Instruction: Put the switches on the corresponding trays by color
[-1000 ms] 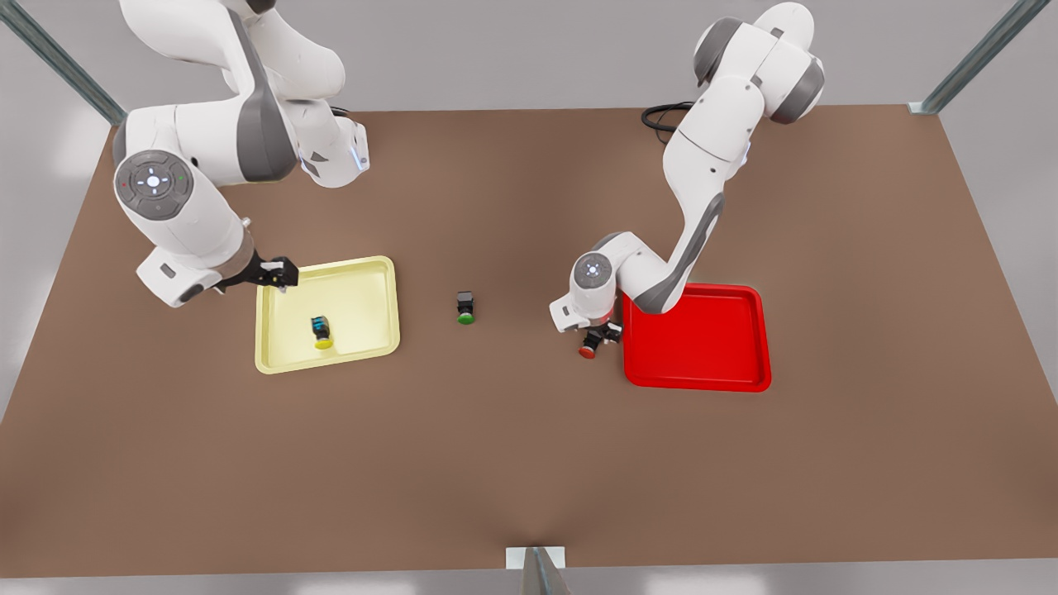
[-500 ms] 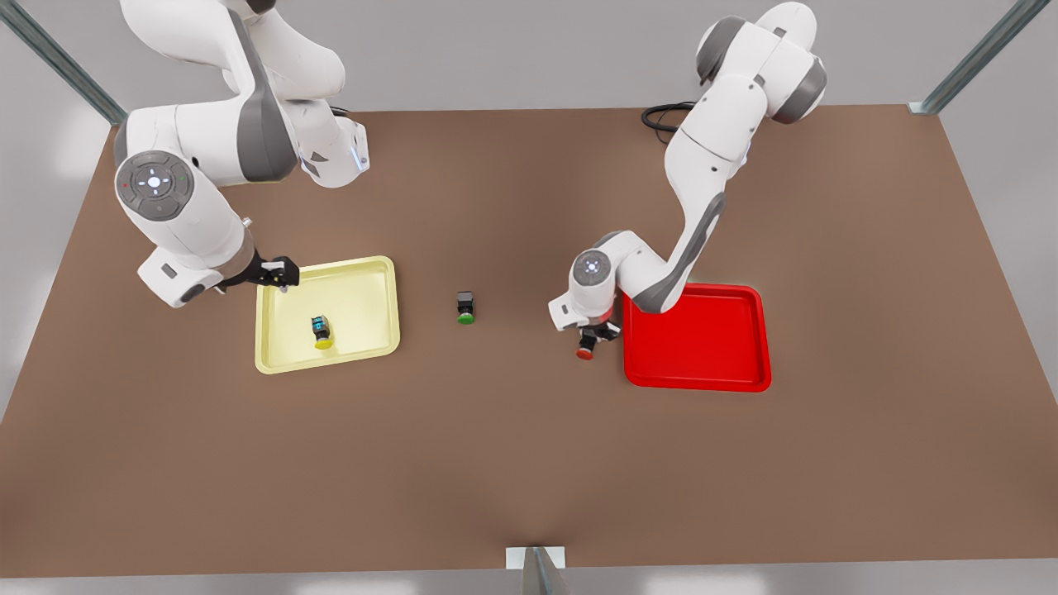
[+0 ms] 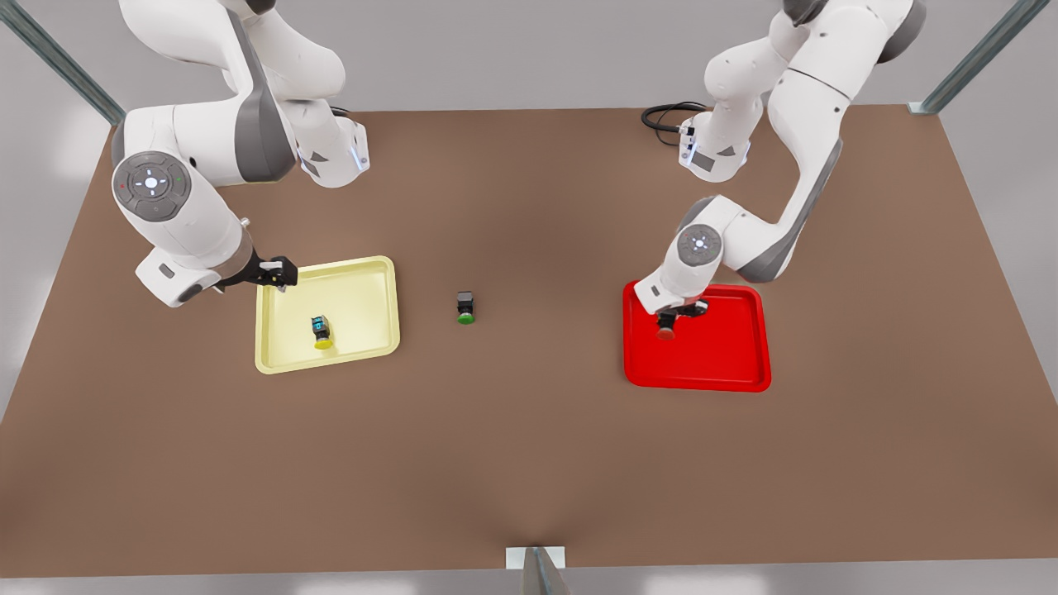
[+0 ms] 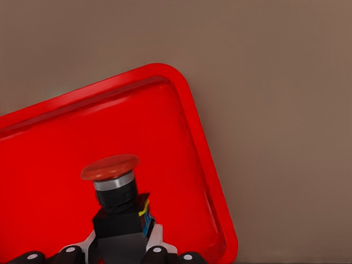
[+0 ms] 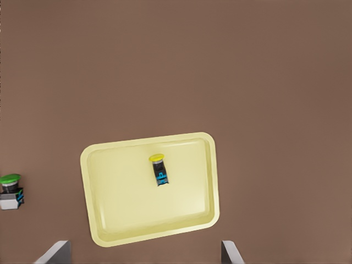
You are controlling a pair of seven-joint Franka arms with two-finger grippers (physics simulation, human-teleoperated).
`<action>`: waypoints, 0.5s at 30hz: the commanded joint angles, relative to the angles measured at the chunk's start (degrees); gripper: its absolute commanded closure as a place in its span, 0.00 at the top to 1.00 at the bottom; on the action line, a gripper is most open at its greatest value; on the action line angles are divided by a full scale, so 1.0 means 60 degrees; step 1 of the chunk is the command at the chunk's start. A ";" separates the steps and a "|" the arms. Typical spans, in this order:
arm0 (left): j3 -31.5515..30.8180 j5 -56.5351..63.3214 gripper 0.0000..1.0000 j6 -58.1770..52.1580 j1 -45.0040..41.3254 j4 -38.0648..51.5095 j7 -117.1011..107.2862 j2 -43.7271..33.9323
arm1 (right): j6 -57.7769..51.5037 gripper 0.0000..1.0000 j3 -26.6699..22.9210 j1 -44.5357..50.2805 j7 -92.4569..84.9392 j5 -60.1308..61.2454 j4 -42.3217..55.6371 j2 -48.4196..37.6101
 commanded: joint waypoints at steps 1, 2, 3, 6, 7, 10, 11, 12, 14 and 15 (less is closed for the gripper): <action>0.0003 -0.0856 0.48 0.0056 0.0036 -0.0079 0.0048 0.0032 | 0.0000 1.00 0.0001 0.0002 0.0000 -0.0014 0.0004 -0.0001; 0.0017 -0.0856 0.48 0.0056 0.0242 -0.0182 0.0018 0.0164 | 0.0015 1.00 0.0001 0.0002 0.0000 -0.0014 0.0004 -0.0001; 0.0061 -0.0856 0.48 0.0129 0.0359 -0.0387 0.0033 0.0281 | 0.0015 1.00 0.0001 0.0002 0.0000 0.0000 -0.0011 -0.0001; 0.0135 -0.0812 0.49 0.0421 0.0461 -0.0709 0.0062 0.0560 | 0.0015 1.00 0.0001 0.0002 0.0000 0.0000 0.0004 -0.0001; 0.0354 -0.0782 0.49 0.0656 0.0432 -0.0871 0.0077 0.0619 | 0.0015 1.00 0.0001 0.0002 0.0000 -0.0014 0.0004 -0.0001; 0.0413 -0.0768 1.00 0.0657 0.0476 -0.0885 0.0091 0.0589 | 0.0015 1.00 0.0001 0.0017 0.0000 -0.0014 -0.0011 0.0014; 0.0427 -0.0753 1.00 0.0642 0.0491 -0.0885 0.0091 0.0516 | 0.0015 1.00 0.0001 0.0017 0.0015 0.0000 -0.0011 0.0014; 0.0413 -0.0738 1.00 0.0627 0.0491 -0.0871 0.0091 0.0472 | 0.0015 1.00 0.0001 0.0017 0.0000 -0.0014 -0.0011 0.0014; 0.0354 -0.0724 1.00 0.0554 0.0476 -0.0856 0.0165 0.0077 | 0.0015 1.00 0.0001 0.0017 0.0015 -0.0014 -0.0011 0.0014; 0.0223 -0.0738 1.00 0.0277 0.0432 -0.0739 0.0121 -0.0348 | 0.0015 1.00 0.0001 0.0017 0.0000 -0.0014 -0.0011 0.0014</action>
